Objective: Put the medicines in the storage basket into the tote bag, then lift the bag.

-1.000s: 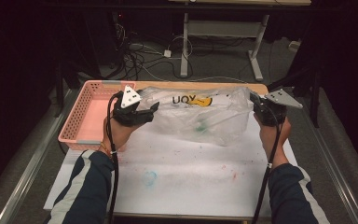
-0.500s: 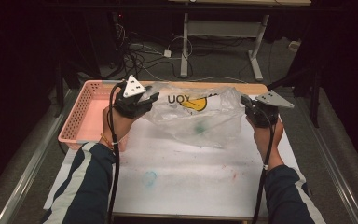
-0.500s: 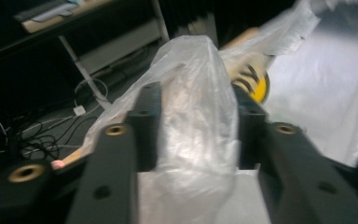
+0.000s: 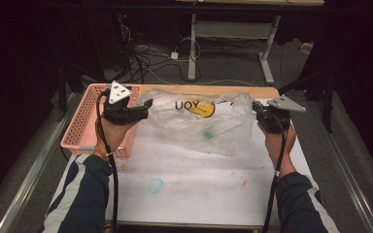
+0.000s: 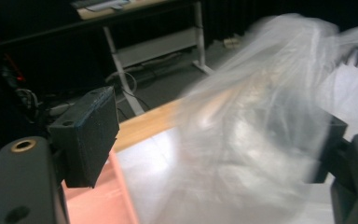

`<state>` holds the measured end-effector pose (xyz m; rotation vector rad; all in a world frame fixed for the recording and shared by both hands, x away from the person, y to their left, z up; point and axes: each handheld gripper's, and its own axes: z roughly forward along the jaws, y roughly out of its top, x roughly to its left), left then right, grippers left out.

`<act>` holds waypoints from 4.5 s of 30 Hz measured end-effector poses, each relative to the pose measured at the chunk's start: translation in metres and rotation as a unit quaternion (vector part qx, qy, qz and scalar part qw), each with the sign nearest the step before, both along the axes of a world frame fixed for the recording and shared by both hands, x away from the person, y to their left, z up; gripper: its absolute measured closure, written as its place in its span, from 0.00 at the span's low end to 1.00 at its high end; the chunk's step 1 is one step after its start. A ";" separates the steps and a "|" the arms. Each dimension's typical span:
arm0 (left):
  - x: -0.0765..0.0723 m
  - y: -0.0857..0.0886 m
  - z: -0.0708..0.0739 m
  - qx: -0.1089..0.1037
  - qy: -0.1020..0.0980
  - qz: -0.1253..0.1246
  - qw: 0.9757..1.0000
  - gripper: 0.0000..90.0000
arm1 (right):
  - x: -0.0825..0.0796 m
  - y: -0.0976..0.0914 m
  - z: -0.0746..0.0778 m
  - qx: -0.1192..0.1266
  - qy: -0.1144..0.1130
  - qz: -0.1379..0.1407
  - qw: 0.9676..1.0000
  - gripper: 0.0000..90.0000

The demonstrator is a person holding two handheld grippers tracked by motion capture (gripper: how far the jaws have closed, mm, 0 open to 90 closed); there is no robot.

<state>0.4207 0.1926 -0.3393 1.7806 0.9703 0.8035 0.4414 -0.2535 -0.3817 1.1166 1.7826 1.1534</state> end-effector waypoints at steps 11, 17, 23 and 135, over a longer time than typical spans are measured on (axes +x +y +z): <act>-0.009 -0.003 -0.003 0.026 -0.003 -0.022 0.999 0.19 | -0.015 -0.002 0.012 0.006 -0.006 0.031 0.999 0.51; -0.016 0.001 0.000 0.027 -0.009 -0.029 0.999 0.19 | -0.038 -0.003 0.028 -0.002 -0.024 0.069 0.997 0.39; -0.035 0.002 0.006 0.054 -0.027 -0.053 0.997 0.19 | -0.060 -0.003 0.039 -0.001 -0.031 0.097 0.995 0.31; -0.136 0.061 -0.137 0.144 0.044 -0.108 0.983 0.18 | -0.166 0.005 -0.084 -0.097 -0.005 0.147 0.984 0.21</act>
